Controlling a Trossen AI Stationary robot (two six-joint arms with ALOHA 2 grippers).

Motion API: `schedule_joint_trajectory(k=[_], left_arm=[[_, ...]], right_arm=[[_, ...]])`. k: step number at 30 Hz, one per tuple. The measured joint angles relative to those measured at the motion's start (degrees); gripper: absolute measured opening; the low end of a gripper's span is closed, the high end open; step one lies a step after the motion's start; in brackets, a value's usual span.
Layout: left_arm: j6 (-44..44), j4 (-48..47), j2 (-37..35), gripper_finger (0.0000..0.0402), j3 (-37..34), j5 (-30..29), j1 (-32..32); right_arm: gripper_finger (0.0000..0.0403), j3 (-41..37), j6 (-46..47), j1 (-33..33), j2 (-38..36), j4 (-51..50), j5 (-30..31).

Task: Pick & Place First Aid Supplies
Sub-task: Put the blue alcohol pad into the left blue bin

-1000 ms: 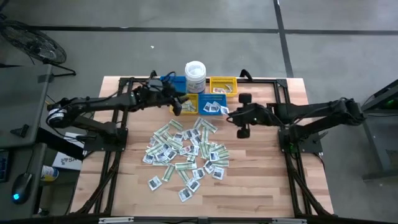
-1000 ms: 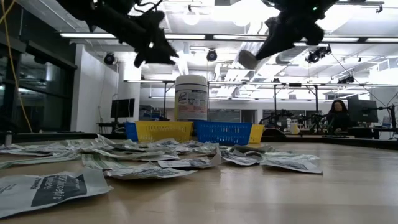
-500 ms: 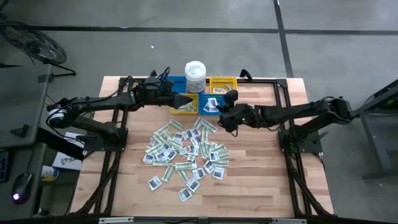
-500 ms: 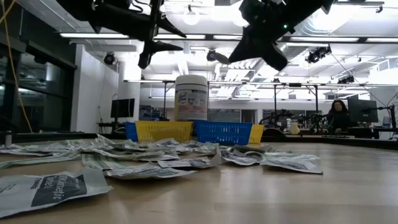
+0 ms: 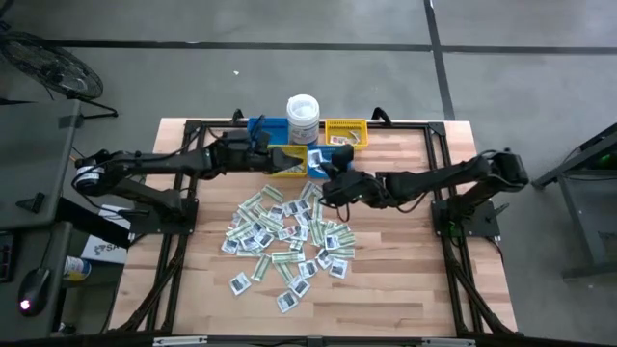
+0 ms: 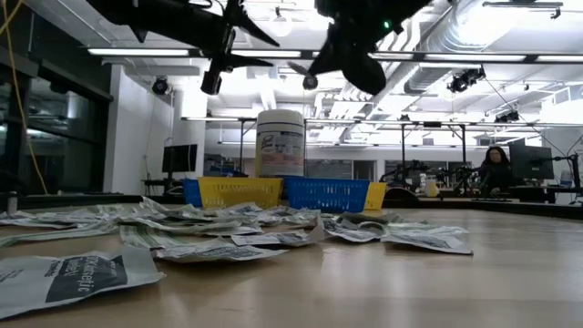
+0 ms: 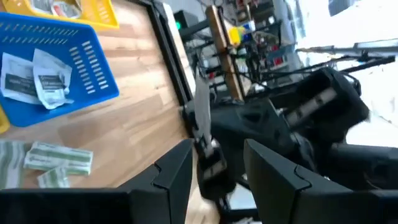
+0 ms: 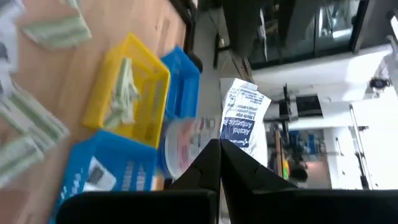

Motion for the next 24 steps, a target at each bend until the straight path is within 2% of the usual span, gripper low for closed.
schedule_joint_trajectory(k=[6, 10, 24], left_arm=[[-0.18, -0.3, 0.0, 0.0144, 0.0, -5.74, -2.73], [-0.18, -0.32, 0.0, 0.0144, 0.02, -5.71, -3.1], [-0.03, -1.81, 0.0, 0.0144, 0.02, -5.46, -5.02]], right_arm=[[0.0, 1.88, -0.06, 2.18, 0.63, -1.13, -1.76], [0.0, 1.95, -0.08, 3.22, 0.63, -1.5, -4.82], [0.0, 1.94, -0.07, 3.59, 0.63, -1.57, -5.73]])
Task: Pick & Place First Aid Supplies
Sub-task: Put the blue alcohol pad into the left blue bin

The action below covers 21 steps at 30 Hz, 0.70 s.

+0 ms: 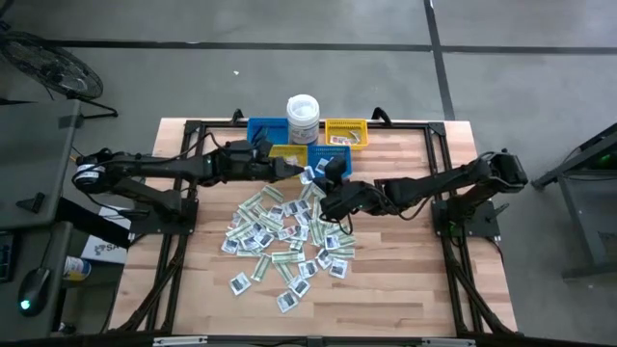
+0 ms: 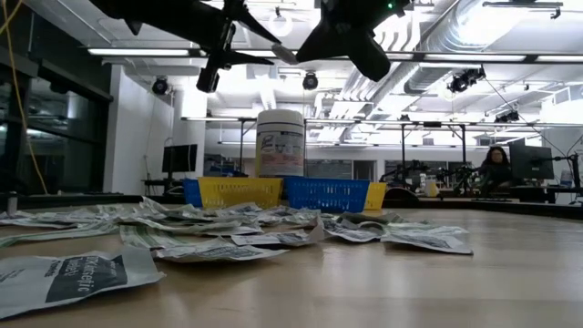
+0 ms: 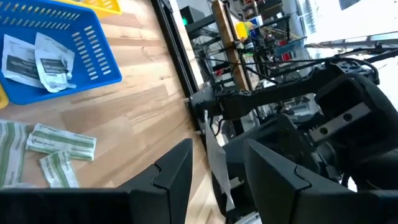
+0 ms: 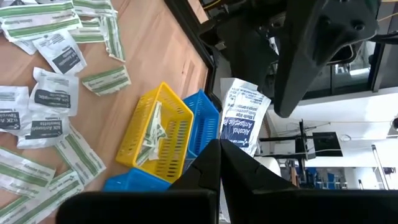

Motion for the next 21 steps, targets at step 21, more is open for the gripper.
schedule_joint_trajectory(k=[21], left_arm=[[0.21, -1.7, 0.0, 0.0112, 0.02, 1.31, 0.13]], right_arm=[[0.0, 0.01, 0.41, -2.41, 0.0, 1.73, -2.68]])
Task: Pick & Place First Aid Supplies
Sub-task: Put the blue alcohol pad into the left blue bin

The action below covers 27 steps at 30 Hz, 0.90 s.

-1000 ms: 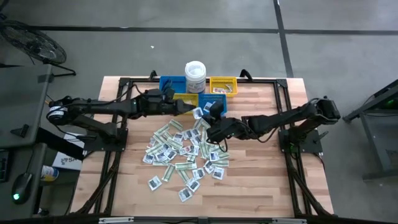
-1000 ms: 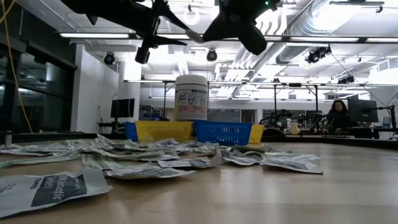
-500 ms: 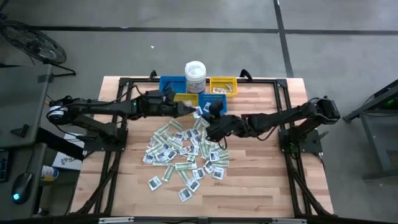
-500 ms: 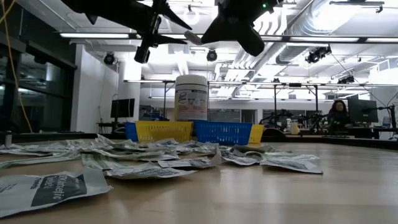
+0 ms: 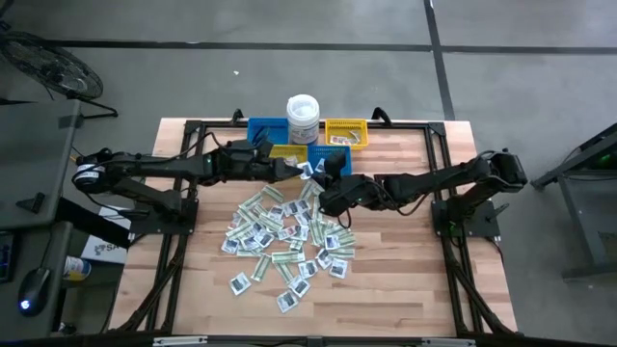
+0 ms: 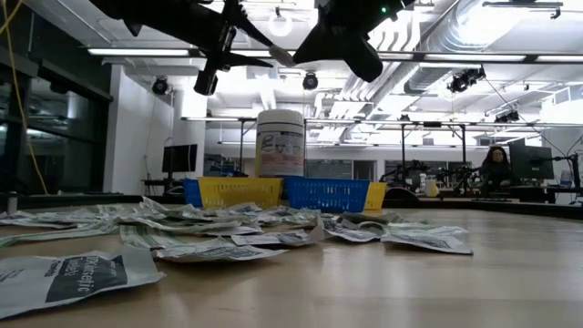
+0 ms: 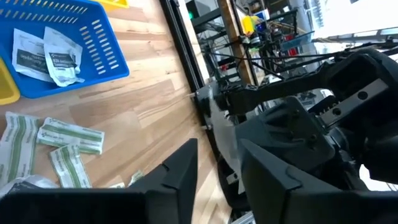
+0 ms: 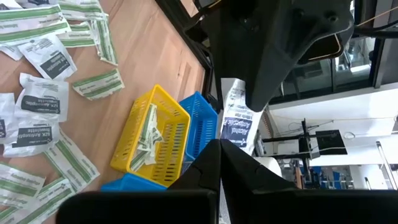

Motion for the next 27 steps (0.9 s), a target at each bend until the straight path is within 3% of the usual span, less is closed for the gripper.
schedule_joint_trajectory(k=[10, 19, 27], left_arm=[[3.67, -0.21, 0.0, 0.0006, 0.02, 0.15, 0.07], [5.76, -0.26, 0.0, 0.0002, 0.02, 0.24, 0.07], [7.7, -0.43, 0.0, 0.0001, 0.02, -0.35, 0.07]], right_arm=[[0.0, -0.02, 1.53, -0.04, 0.0, 0.0, 0.02], [0.0013, -0.02, 5.99, -0.02, -0.02, 0.13, -1.0], [0.0092, -0.06, 23.68, 0.12, -0.81, -0.3, -3.91]])
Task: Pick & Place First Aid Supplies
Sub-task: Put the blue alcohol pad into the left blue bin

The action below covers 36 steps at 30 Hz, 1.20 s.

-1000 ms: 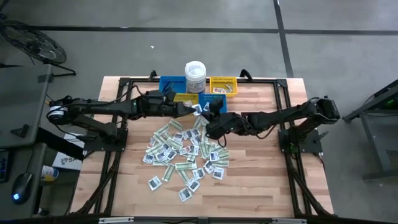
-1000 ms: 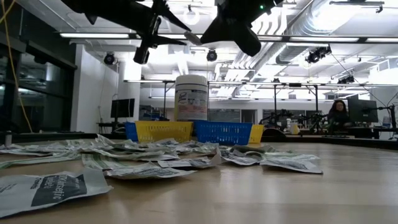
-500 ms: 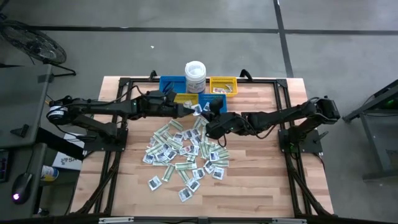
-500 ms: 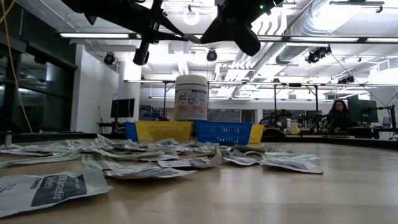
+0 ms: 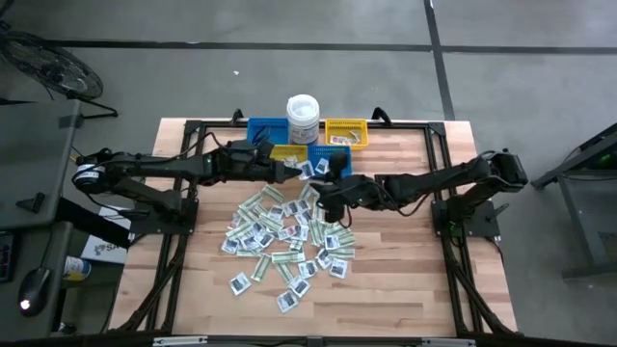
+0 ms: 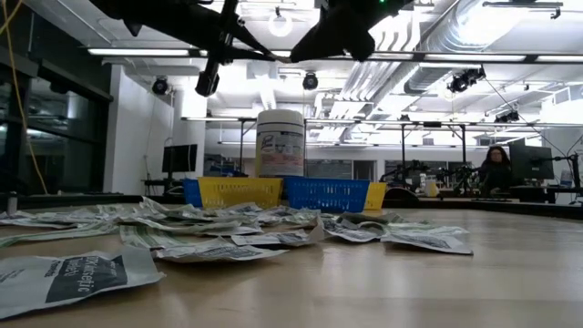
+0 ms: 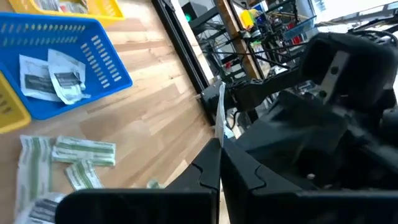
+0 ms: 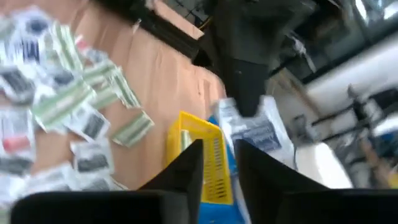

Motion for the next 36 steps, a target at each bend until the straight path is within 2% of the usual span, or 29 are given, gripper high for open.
schedule_joint_trajectory(k=[3, 7, 19, 22, 27, 36], left_arm=[[1.73, -1.47, 0.0, 0.0001, 0.0, -1.35, 0.68], [4.3, -3.33, 0.0, 0.0001, 0.0, -2.49, 3.75], [15.3, -15.15, 0.02, 0.0, 0.0, -2.18, 19.78], [18.59, -15.52, 0.08, 0.0, 0.0, 0.18, 25.18], [22.47, -13.34, 2.04, 0.0, 0.01, 7.39, 32.42], [26.41, -7.64, 12.38, 0.0, 0.02, 17.55, 40.09]], right_arm=[[0.0124, -0.01, 7.85, -0.03, -2.12, -0.26, 1.04], [0.0147, -0.01, 14.84, -0.03, -5.92, -3.72, 5.02], [0.0154, 0.01, 18.15, -0.56, -16.82, -15.8, 15.46], [0.0154, 0.01, 20.22, -1.77, -17.63, -18.97, 15.85], [0.0154, 0.01, 25.78, -4.59, -17.73, -23.4, 15.72], [0.0154, 0.01, 33.08, -9.41, -17.73, -25.73, 14.68]])
